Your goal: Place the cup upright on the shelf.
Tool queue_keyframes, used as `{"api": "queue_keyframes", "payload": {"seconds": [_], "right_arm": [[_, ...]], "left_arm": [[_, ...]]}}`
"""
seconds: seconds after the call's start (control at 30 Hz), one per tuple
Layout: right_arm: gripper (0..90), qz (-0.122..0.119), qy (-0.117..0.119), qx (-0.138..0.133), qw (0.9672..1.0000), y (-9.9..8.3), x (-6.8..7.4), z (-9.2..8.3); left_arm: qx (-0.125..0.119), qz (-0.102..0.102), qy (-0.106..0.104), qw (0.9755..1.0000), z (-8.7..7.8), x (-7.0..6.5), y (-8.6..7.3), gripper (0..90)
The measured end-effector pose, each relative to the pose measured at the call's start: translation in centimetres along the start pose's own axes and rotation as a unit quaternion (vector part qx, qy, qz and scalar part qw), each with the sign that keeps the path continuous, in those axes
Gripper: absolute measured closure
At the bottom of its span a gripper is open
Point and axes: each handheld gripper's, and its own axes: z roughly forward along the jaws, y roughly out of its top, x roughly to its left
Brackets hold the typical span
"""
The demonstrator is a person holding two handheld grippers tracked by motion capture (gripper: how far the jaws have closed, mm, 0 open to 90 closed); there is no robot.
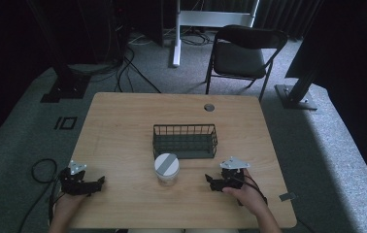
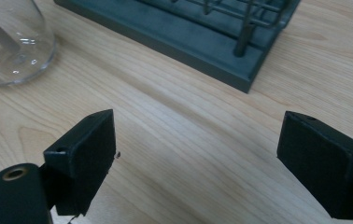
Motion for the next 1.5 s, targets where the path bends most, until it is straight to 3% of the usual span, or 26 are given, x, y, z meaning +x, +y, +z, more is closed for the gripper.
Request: {"api": "queue_keyframes", "payload": {"seconds": [0.63,1.07,1.33,1.5], "right_arm": [[11.5,-0.035,0.059,-0.007,0.9976,1.2,3.7,1.3],[13.1,-0.059,0.122,-0.044,0.9897,2.1,6.7,1.9],[13.1,-0.068,0.144,-0.056,0.9856,2.8,8.3,2.7],[13.1,-0.069,0.148,-0.060,0.9847,3.1,9.1,3.3]], "left_arm": [[0.000,0.000,0.000,1.0000,0.0,0.0,0.0,0.1],[0.000,0.000,0.000,1.0000,0.0,0.0,0.0,0.1],[0.000,0.000,0.000,1.0000,0.0,0.0,0.0,0.1],[0.000,0.000,0.000,1.0000,0.0,0.0,0.0,0.1]]}}
